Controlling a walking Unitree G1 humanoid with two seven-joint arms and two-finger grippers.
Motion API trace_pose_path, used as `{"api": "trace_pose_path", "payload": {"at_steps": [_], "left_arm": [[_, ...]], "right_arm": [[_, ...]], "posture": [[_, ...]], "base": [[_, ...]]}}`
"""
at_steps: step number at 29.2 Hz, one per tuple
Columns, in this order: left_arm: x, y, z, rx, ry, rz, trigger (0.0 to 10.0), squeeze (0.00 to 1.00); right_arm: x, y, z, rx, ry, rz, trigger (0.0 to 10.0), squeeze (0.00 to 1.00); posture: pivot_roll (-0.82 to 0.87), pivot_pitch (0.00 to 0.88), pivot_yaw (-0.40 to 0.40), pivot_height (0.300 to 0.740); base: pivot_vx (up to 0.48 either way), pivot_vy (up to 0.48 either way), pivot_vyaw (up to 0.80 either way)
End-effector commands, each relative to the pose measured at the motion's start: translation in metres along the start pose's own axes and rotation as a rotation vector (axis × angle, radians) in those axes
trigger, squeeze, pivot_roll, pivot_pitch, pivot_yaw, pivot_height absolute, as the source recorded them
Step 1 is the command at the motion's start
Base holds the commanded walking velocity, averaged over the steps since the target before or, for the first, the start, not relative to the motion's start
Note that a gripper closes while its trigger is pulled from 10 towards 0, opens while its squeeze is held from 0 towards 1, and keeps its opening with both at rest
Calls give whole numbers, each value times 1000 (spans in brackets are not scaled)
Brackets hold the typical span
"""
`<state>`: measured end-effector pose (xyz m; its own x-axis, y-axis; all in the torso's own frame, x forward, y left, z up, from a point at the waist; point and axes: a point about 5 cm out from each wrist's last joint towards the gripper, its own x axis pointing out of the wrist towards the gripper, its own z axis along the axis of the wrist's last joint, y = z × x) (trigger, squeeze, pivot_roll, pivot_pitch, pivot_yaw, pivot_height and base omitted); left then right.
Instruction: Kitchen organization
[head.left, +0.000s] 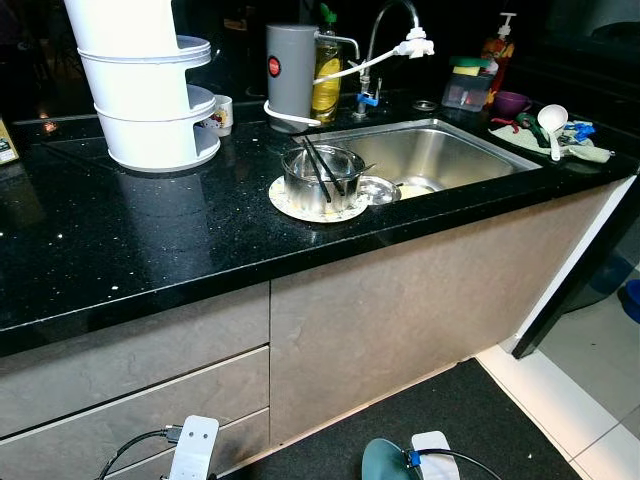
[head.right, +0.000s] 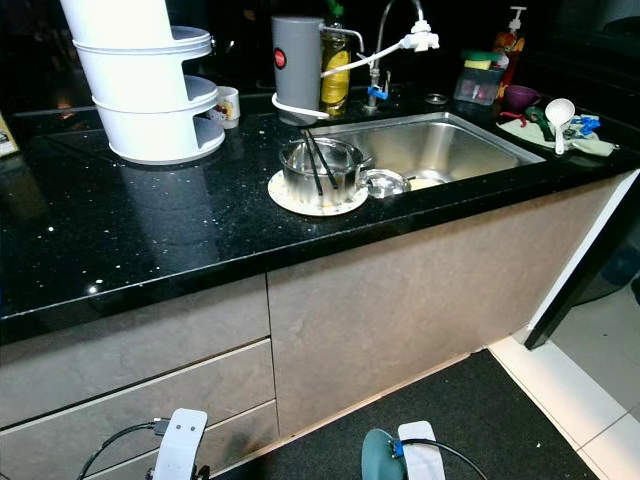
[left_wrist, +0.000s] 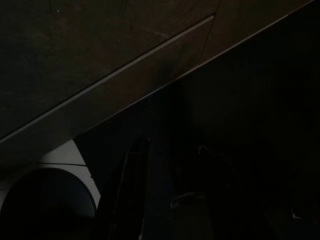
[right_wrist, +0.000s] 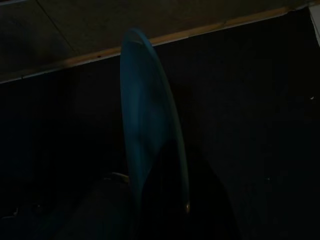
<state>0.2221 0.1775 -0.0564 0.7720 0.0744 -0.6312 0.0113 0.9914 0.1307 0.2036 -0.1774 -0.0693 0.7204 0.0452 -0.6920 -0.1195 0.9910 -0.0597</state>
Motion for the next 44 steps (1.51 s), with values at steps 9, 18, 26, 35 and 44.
{"api": "trace_pose_path", "payload": {"at_steps": [9, 18, 26, 35, 44], "left_arm": [[-1, 0, -7, -8, 28, -3, 10000, 0], [-1, -1, -7, 2, 33, -8, 10000, 0], [-1, -3, -7, 7, 29, -10, 10000, 0], [-1, -5, -5, 7, 19, -12, 10000, 0], [-1, -6, -5, 11, 14, -17, 10000, 0]], "right_arm": [[-1, 13, -6, 9, 25, 60, 10000, 0], [-1, 13, -7, 13, 27, 55, 10000, 0], [-2, 13, -9, 9, 31, 58, 10000, 0], [-2, 14, -9, -4, 31, 69, 10000, 0], [-2, 15, -10, -3, 37, 69, 10000, 0]], "posture": [[-19, 60, -50, 740], [-23, 70, -49, 740], [-24, 77, -50, 740], [-23, 79, -52, 740], [-24, 79, -52, 740]], "base": [[0, 213, 0], [0, 0, 0], [0, 0, 0], [0, 0, 0], [0, 0, 0]]}}
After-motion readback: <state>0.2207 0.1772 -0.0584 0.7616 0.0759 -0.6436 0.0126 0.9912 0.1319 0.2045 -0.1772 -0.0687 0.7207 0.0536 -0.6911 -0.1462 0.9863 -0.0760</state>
